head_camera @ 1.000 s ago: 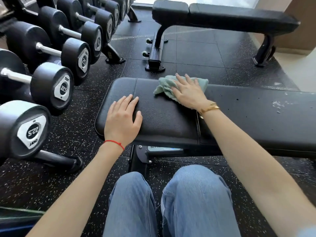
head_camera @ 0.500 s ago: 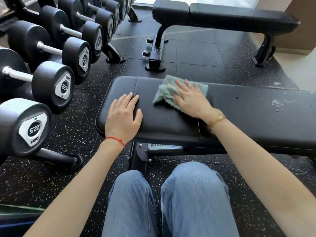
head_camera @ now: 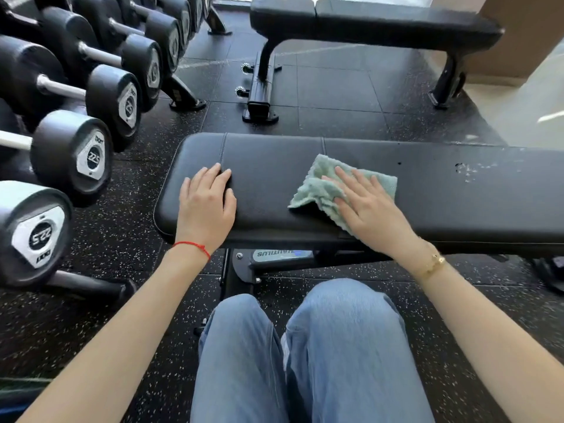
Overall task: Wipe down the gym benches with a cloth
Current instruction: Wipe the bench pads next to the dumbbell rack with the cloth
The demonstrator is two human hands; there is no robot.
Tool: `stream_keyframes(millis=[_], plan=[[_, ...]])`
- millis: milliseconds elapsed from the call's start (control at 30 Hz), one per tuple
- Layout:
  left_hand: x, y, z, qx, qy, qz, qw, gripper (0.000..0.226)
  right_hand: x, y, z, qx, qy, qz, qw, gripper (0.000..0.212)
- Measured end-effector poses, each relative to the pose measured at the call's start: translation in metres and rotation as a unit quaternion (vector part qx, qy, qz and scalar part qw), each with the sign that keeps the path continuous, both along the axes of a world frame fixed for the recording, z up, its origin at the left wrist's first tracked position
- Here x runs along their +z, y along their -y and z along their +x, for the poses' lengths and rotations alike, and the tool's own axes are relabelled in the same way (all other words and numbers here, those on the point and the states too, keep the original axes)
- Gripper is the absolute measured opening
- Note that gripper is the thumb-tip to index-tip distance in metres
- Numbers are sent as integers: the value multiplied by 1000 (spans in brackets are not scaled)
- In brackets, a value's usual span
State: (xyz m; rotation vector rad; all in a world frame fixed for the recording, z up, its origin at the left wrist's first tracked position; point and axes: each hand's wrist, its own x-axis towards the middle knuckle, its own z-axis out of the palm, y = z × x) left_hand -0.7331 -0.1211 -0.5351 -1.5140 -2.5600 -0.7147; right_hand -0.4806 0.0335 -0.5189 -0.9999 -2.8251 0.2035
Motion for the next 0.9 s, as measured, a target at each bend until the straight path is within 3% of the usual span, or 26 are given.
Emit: stream_keyframes(millis=[133, 233, 400, 533, 667, 767, 900], plan=[[5, -9, 26, -15, 4, 15, 1000, 39, 6, -48, -30, -94, 48, -21, 994, 50], [6, -30, 50, -33, 11, -12, 999, 44, 5, -37, -31, -60, 52, -37, 996, 51], [-2, -50, 76, -16, -9, -37, 999, 48, 1, 20, 34, 33, 16, -18, 999, 55], [-7, -48, 75, -11, -33, -29, 999, 48, 1, -25, 41, -51, 19, -18, 998, 52], [-7, -51, 77, -3, -44, -23, 999, 47, 10, -91, -16, -120, 59, -27, 991, 51], [-6, -51, 78, 9, -42, -15, 999, 45, 7, -73, -45, -44, 60, -26, 997, 52], [-4, -51, 77, 9, -27, -24, 999, 45, 2, -28, 10, 79, 26, -16, 996, 52]])
